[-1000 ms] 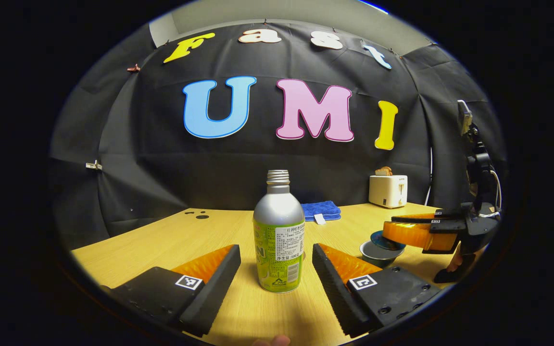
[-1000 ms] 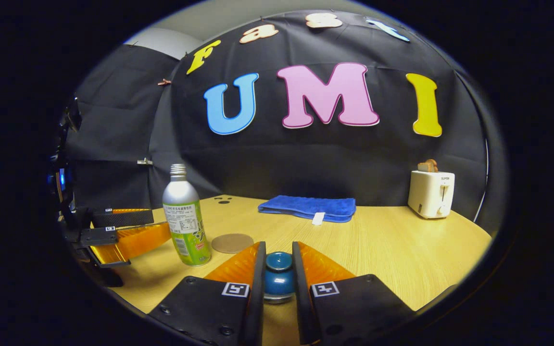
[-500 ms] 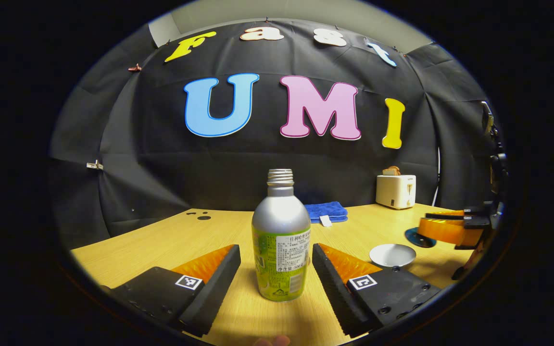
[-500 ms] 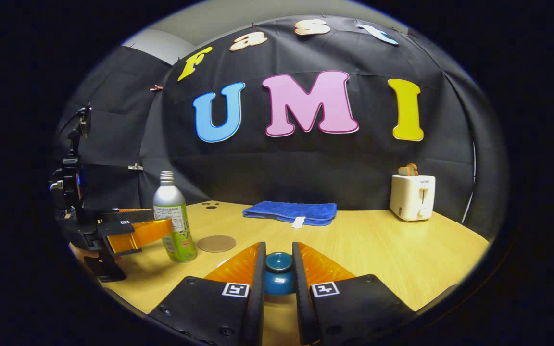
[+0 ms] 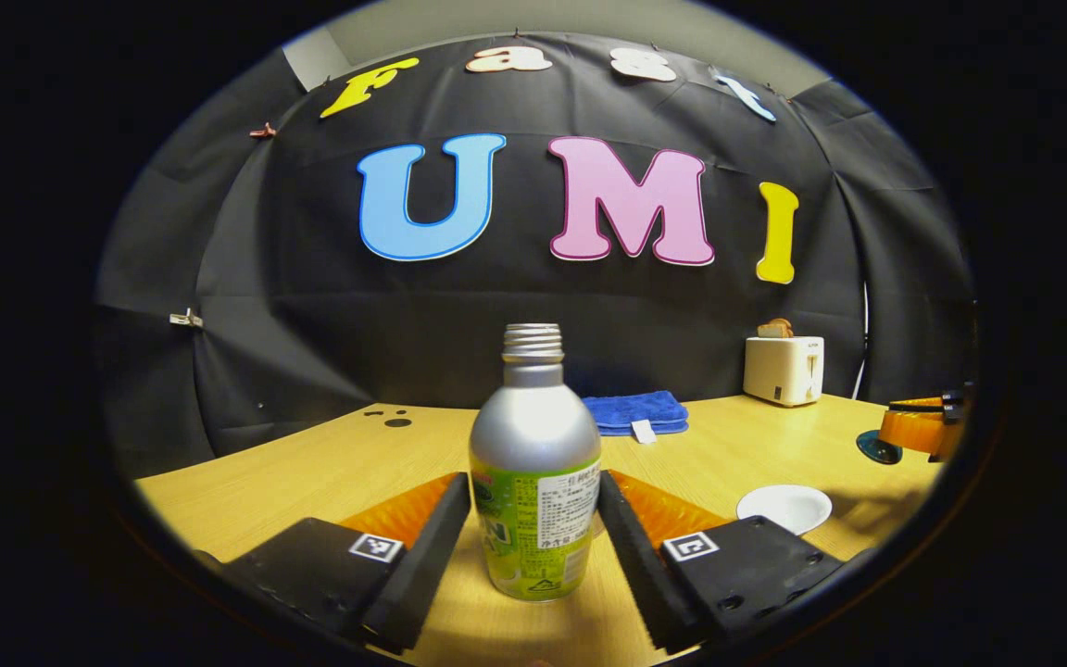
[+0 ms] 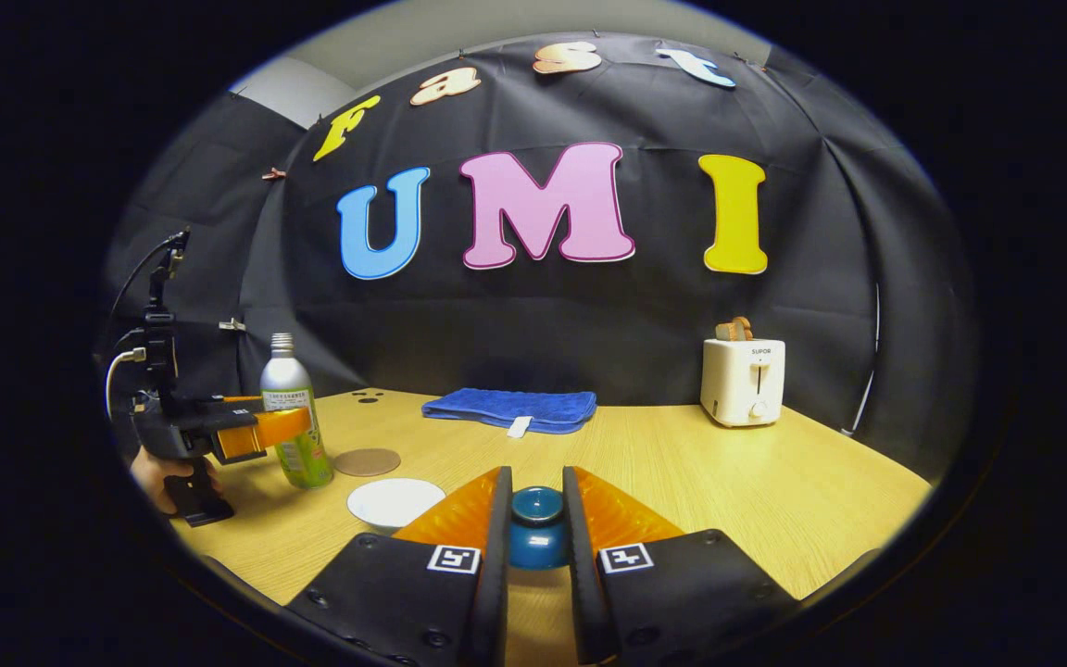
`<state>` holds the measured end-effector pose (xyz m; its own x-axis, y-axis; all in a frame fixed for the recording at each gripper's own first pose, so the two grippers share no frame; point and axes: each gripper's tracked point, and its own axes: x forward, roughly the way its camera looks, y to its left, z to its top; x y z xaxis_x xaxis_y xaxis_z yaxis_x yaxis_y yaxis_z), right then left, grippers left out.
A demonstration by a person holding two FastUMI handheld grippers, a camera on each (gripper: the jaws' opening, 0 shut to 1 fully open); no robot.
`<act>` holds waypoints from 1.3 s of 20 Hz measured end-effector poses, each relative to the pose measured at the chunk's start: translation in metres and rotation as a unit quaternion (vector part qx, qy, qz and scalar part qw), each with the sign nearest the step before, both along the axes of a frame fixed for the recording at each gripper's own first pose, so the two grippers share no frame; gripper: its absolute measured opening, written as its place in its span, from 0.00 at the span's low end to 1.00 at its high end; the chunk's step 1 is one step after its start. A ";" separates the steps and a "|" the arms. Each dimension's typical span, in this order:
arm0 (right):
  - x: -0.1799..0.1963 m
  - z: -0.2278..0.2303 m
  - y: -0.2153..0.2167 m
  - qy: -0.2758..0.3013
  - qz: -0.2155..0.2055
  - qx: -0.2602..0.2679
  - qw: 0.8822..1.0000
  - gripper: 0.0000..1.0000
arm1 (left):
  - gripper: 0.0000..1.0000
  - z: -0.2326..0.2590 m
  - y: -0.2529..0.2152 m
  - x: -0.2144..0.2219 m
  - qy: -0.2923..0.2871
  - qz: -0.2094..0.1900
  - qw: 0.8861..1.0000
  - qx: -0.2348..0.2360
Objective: Open the teacup lid with one hand, grasp the water bottle and pour water into the teacup with the other hand; after pouring, place the water bottle on the coaster and then close the teacup lid.
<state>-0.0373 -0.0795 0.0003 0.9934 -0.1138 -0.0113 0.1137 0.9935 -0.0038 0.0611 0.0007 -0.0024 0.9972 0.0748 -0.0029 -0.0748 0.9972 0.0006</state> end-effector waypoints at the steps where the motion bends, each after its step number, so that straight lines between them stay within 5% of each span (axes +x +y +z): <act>1: 0.001 0.000 0.001 -0.001 0.000 0.001 1.000 0.32 | 0.83 0.002 -0.002 0.002 -0.001 -0.008 1.000 -0.002; 3: -0.001 0.002 0.002 -0.001 0.003 0.001 1.000 0.32 | 0.82 0.001 -0.003 -0.002 0.001 -0.009 1.000 0.014; 6: 0.001 0.002 0.001 -0.001 0.003 0.000 1.000 0.32 | 0.81 0.004 -0.008 -0.011 0.004 -0.002 0.992 0.127; 8: 0.001 0.001 0.001 -0.001 0.003 0.001 1.000 0.32 | 0.80 0.008 -0.021 -0.017 0.006 -0.006 0.975 0.223; 10: 0.001 0.000 0.001 -0.001 0.003 0.001 1.000 0.32 | 0.80 0.018 -0.031 -0.023 -0.005 0.002 0.939 0.343; 12: 0.001 0.002 0.001 -0.001 0.003 0.000 1.000 0.32 | 0.80 0.025 -0.044 -0.029 -0.016 0.007 0.891 0.453; 14: 0.000 0.001 0.001 -0.001 0.003 0.000 1.000 0.32 | 0.80 0.021 -0.055 -0.030 -0.015 -0.003 0.849 0.527; 26: 0.001 0.000 0.002 -0.002 0.005 0.001 1.000 0.32 | 0.80 0.001 -0.046 -0.019 0.048 -0.050 0.753 0.654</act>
<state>-0.0361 -0.0774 0.0005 0.9947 -0.1030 -0.0077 0.1030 0.9947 -0.0019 0.0426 -0.0454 -0.0016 0.9980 0.0014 -0.0637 0.0629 0.1397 0.9882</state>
